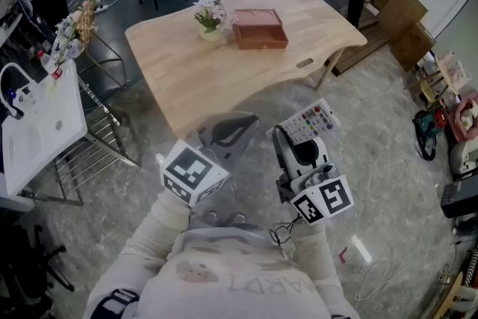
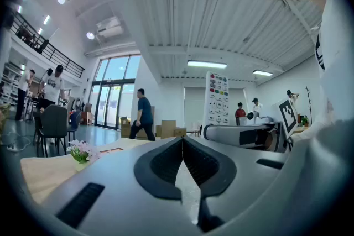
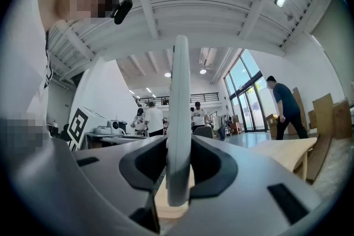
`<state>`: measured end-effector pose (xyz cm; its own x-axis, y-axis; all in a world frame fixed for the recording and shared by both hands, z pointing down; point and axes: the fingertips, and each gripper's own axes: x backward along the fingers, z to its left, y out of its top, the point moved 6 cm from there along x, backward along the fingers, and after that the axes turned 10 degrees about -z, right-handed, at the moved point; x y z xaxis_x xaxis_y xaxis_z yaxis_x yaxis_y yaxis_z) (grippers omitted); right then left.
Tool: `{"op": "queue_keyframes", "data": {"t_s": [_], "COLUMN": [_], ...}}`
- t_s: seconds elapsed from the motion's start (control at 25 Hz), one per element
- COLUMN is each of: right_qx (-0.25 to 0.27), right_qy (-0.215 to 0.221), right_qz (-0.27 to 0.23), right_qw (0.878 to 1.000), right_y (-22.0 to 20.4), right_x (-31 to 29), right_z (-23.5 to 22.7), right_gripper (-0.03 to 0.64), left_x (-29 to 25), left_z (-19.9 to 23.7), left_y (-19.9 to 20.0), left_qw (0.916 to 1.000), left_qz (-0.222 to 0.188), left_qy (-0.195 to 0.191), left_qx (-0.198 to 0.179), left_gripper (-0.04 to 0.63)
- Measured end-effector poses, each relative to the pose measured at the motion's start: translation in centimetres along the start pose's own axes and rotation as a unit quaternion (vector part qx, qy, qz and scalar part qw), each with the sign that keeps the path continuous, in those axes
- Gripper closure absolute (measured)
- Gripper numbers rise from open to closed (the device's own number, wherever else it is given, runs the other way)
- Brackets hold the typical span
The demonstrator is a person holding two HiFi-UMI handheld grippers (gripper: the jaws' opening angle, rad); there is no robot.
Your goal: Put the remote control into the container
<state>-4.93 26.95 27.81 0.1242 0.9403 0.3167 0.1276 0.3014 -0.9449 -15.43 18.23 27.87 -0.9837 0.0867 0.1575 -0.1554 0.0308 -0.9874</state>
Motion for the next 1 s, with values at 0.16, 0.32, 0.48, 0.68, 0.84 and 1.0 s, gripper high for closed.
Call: {"op": "queue_keyframes", "data": {"t_s": [0.16,0.32,0.48,0.68,0.84,1.0], "right_qx": [0.0,0.001,0.002,-0.02,-0.047,-0.053], "right_qy": [-0.002,-0.003,-0.004,-0.006,-0.004,-0.016], "right_qz": [0.0,0.0,0.0,-0.009,-0.019,-0.021], "right_qw": [1.0,1.0,1.0,1.0,0.999,0.998], "right_y": [-0.2,-0.2,-0.1,-0.3,-0.5,-0.8], "right_x": [-0.1,-0.1,-0.1,-0.3,-0.5,-0.6], "right_z": [0.0,0.2,0.4,1.1,1.8,2.5], "right_gripper": [0.503,0.503,0.503,0.503,0.505,0.505], "left_x": [-0.1,0.1,0.3,1.0,1.9,2.9], "left_z": [0.3,0.4,0.3,0.7,1.3,2.0], "left_y": [0.0,0.0,0.2,0.2,0.2,-0.1], "left_qw": [1.0,1.0,1.0,1.0,1.0,0.9999], "left_qz": [-0.003,-0.002,-0.003,-0.007,-0.009,-0.012], "left_qy": [0.0,-0.001,-0.002,-0.003,-0.003,-0.005], "left_qx": [0.0,-0.001,-0.002,-0.001,0.0,0.004], "left_gripper": [0.581,0.581,0.581,0.581,0.581,0.581]}}
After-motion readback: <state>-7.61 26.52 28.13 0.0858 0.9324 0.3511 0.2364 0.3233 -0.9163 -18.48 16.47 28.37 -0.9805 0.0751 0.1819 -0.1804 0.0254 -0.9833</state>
